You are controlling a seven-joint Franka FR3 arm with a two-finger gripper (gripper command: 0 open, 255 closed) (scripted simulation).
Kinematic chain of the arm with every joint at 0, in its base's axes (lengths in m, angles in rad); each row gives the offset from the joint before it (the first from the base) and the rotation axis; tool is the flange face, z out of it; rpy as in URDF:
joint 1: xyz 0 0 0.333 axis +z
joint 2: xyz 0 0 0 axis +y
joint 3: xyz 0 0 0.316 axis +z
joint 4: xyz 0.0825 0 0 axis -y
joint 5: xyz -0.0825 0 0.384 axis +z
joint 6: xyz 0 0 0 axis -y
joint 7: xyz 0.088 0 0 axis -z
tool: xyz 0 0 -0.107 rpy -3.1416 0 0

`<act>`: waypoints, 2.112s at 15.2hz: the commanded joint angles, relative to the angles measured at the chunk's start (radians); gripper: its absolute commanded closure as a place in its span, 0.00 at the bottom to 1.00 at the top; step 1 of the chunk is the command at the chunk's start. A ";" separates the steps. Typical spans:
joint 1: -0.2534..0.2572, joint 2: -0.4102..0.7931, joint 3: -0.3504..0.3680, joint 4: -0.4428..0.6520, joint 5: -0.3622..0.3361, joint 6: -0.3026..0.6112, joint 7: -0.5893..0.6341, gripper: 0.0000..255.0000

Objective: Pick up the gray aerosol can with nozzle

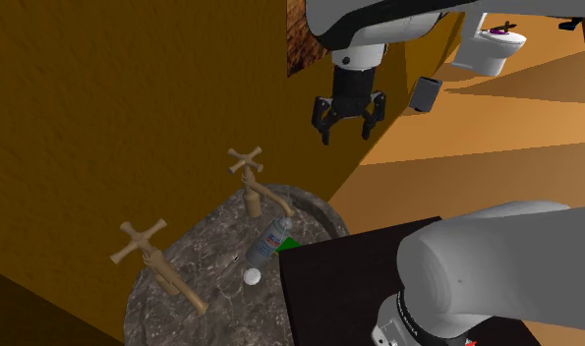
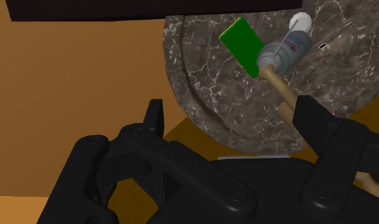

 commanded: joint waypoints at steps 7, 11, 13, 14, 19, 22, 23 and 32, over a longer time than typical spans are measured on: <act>0.029 0.215 0.088 -0.064 0.099 0.198 0.144 0.00; 0.046 0.357 0.130 -0.068 0.146 0.309 0.210 0.00; 0.055 0.435 0.149 -0.063 0.167 0.364 0.241 0.00; 0.060 0.476 0.157 -0.058 0.177 0.392 0.256 0.00; 0.085 0.689 0.192 -0.015 0.218 0.523 0.329 0.00; 0.104 0.818 0.204 0.024 0.238 0.592 0.367 0.00; 0.106 0.834 0.202 0.025 0.236 0.607 0.365 0.00; 0.114 0.941 0.191 0.039 0.222 0.698 0.357 1.00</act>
